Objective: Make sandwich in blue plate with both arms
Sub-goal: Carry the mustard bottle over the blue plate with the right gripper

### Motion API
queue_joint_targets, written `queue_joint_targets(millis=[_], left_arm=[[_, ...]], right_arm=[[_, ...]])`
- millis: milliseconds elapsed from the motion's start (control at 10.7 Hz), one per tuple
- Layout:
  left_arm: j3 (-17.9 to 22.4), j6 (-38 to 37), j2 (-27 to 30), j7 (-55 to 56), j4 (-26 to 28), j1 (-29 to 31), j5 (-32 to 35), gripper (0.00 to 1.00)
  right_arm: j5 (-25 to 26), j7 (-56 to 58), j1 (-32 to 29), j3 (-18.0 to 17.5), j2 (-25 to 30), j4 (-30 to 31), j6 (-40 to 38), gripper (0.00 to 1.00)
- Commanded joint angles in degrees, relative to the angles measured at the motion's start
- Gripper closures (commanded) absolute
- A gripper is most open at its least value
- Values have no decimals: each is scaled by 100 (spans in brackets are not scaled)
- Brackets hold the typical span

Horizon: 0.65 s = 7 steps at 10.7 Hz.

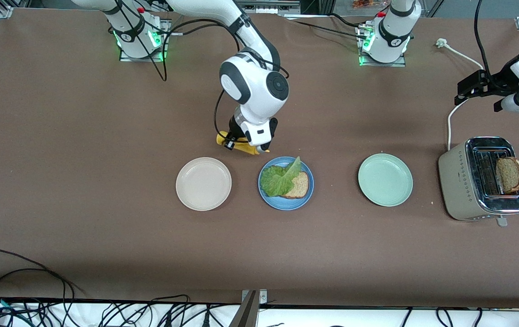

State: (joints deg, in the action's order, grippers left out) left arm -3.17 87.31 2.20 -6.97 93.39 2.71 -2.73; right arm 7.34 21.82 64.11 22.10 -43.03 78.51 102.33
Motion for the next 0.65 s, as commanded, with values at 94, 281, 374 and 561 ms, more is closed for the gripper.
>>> queue_joint_targets(millis=[94, 281, 374, 561], left_arm=[[-26, -65, 26, -7, 4, 28, 27, 0], [-26, -65, 26, -15, 4, 28, 27, 0], [-26, -65, 26, -15, 4, 28, 27, 0], [-26, -65, 26, -15, 4, 28, 27, 0]], right_arm=[[829, -47, 155, 137, -723, -811, -477, 100], [1111, -12, 146, 233, -908, -837, -408, 100], [1121, 6, 146, 312, -1039, -898, -372, 100], [1130, -2, 154, 339, -1172, -925, -293, 100]])
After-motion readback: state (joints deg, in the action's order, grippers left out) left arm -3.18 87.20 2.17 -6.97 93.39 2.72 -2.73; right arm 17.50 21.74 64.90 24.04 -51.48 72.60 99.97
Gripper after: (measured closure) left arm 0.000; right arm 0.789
